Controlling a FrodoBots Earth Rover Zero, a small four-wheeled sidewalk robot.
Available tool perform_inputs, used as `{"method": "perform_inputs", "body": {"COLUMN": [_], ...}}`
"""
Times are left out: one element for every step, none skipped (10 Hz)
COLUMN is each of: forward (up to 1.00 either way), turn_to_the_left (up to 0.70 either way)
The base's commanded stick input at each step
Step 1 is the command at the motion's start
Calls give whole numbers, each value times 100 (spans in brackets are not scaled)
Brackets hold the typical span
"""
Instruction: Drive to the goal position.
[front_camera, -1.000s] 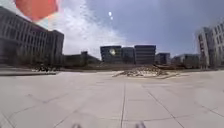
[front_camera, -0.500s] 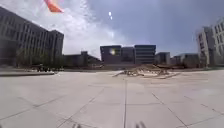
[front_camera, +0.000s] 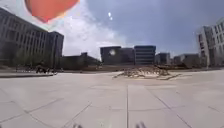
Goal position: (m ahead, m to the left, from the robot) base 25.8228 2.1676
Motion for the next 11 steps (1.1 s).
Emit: {"method": "perform_inputs", "body": {"forward": [45,45,45,45,45,45,45,45,45,45,45], "turn_to_the_left": [3,3,3,3,3,3,3,3,3,3,3]}}
